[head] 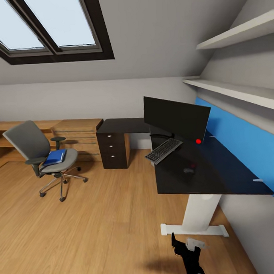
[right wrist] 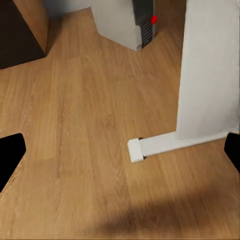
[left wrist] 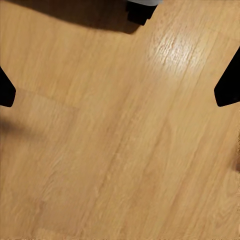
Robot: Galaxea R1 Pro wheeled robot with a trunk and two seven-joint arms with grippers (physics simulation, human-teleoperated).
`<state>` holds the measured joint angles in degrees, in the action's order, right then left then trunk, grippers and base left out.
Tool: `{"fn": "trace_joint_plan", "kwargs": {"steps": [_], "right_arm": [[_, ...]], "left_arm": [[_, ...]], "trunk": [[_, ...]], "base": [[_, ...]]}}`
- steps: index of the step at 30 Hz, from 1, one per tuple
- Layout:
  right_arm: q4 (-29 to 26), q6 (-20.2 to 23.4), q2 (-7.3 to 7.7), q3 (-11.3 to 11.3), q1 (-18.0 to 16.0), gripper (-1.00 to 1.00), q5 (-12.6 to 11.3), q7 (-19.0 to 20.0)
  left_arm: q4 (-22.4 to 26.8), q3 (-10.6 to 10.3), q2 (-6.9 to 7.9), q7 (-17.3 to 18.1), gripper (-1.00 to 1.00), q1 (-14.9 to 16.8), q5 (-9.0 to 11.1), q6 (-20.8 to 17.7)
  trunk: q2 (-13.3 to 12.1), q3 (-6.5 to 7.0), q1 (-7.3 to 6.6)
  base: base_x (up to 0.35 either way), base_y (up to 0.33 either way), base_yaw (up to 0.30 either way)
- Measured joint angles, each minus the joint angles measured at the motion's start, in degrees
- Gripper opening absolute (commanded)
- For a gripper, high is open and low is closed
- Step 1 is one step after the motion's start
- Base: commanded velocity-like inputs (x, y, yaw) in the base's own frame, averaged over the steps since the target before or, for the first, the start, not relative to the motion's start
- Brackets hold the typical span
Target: In the bedroom, organize the workspace by keeping the computer under the desk, ensuring the monitor is on the desk, placing the keyboard on the desk next to the monitor, placing the mouse on the desk next to the keyboard, moving the folder from the swivel chair onto the desk next to the mouse, stacking the notebook on top of the folder with the pen on top of the notebook, and positioning the swivel chair next to the desk.
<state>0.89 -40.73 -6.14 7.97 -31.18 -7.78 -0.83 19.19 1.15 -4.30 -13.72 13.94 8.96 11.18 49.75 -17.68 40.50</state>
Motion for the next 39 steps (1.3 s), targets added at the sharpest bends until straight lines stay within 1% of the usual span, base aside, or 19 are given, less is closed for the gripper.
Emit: {"fn": "trace_joint_plan", "kwargs": {"steps": [4,7,8,10,11,13,14,15,16,17,18,19,20,21,23,26,28,31,39], "right_arm": [[-0.7,-16.7,-0.11,0.5,1.4,1.0,-1.3,-1.3],[-3.3,-18.6,-0.1,0.3,1.6,1.0,-2.4,-4.2],[-9.6,-18.0,-0.13,0.6,1.6,1.0,-2.1,-8.9],[-13.9,-16.4,-0.14,0.1,1.7,1.0,-2.2,-10.4],[-17.7,-13.6,-0.14,0.2,1.7,1.0,-2.0,-11.5],[-34.4,4.0,0.11,0.2,1.8,1.0,-1.8,-13.9],[-42.2,14.3,0.65,0.4,2.0,1.0,-1.6,-14.3],[-51.2,33.6,2.91,0.9,2.1,1.0,-2.0,-16.2],[-57.9,45.4,3.61,0.9,2.0,1.0,-2.0,-16.8],[-59.4,52.3,4.54,1.1,1.7,1.0,-2.1,-18.1],[-56.8,60.7,6.16,1.4,-2.3,1.0,-2.0,-19.8],[-53.5,62.4,6.75,1.5,-4.8,1.0,-2.0,-20.0],[-50.3,63.3,7.12,1.5,-6.3,1.0,-2.0,-20.2],[-44.2,64.3,8.06,1.5,-8.7,1.0,-2.0,-19.9],[-43.3,64.5,8.41,1.3,-9.1,1.0,-1.9,-18.4],[-43.0,64.5,8.55,1.2,-9.2,1.0,-1.7,-17.3],[-42.9,64.5,8.58,1.1,-9.2,1.0,-1.7,-17.1],[-42.8,64.5,8.61,0.8,-9.2,1.0,-1.6,-17.0],[-42.4,64.6,8.54,0.7,-9.2,1.0,-1.4,-17.1]], "left_arm": [[0.0,0.0,0.02,0.0,1.0,0.0,-0.1,0.1],[0.0,0.0,0.02,0.0,1.0,0.0,-0.1,0.2],[0.0,0.0,0.02,0.1,1.0,0.0,-0.1,0.2],[0.0,0.0,0.02,0.1,1.0,0.0,-0.1,0.2],[0.2,0.0,0.02,0.1,1.0,0.0,-0.2,0.3],[4.8,-0.1,0.02,-0.2,1.0,0.0,-0.3,-0.1],[7.9,-0.1,-0.07,-0.3,1.0,0.0,-0.3,-0.4],[14.0,-0.2,-1.04,-0.2,1.0,0.0,-0.3,-3.2],[19.3,-0.2,-1.32,-0.2,1.0,0.1,-0.5,-4.6],[22.8,-0.2,-1.76,-0.2,1.0,0.0,-0.5,-8.1],[30.6,-0.2,-2.41,-0.3,1.0,0.0,-0.1,-21.2],[38.9,-0.3,-2.6,-0.2,1.0,0.1,-0.3,-27.3],[41.5,-0.3,-2.77,-0.2,1.0,0.1,-0.3,-31.0],[45.3,-0.6,-4.42,0.0,1.0,0.3,-0.3,-36.2],[45.1,-1.0,-5.12,0.0,1.0,2.1,-0.5,-37.1],[40.8,-2.1,-5.42,0.2,1.0,8.1,-0.4,-37.4],[34.1,-2.5,-5.66,0.5,1.0,13.8,-0.5,-37.3],[29.6,-2.6,-5.63,0.6,1.0,17.1,-0.5,-37.0],[28.3,-2.2,-5.46,0.4,1.0,18.0,-0.2,-36.9]], "trunk": [[-1.6,0.72,-0.88],[-2.8,1.26,-1.54],[-3.2,1.45,-1.76],[-4.0,1.8,-2.2],[-4.4,1.99,-2.42],[-5.2,2.36,-2.86],[-5.6,2.54,-3.08],[-6.0,2.69,-3.29],[-6.4,2.91,-3.53],[-6.8,3.07,-3.74],[-7.3,3.25,-3.95],[-7.6,3.45,-4.18],[-8.0,3.62,-4.4],[-8.4,3.8,-4.62],[-9.2,4.16,-5.06],[-10.5,4.7,-5.72],[-11.3,5.06,-6.15],[-12.5,5.6,-6.82],[-14.1,6.32,-7.71]], "base": [[0.0,0.0,0.0],[0.0,0.0,0.0],[0.0,0.0,0.0],[0.0,0.0,0.0],[0.0,0.0,0.0],[0.0,0.0,0.0],[0.0,0.0,0.0],[0.0,0.0,0.0],[0.0,0.0,0.0],[0.0,0.0,0.0],[0.0,0.0,0.0],[0.0,0.0,0.0],[0.0,0.0,0.0],[0.0,0.0,0.0],[0.0,0.0,0.0],[0.0,0.0,0.0],[0.0,0.0,0.0],[0.0,0.0,0.0],[0.0,0.0,0.0]]}}
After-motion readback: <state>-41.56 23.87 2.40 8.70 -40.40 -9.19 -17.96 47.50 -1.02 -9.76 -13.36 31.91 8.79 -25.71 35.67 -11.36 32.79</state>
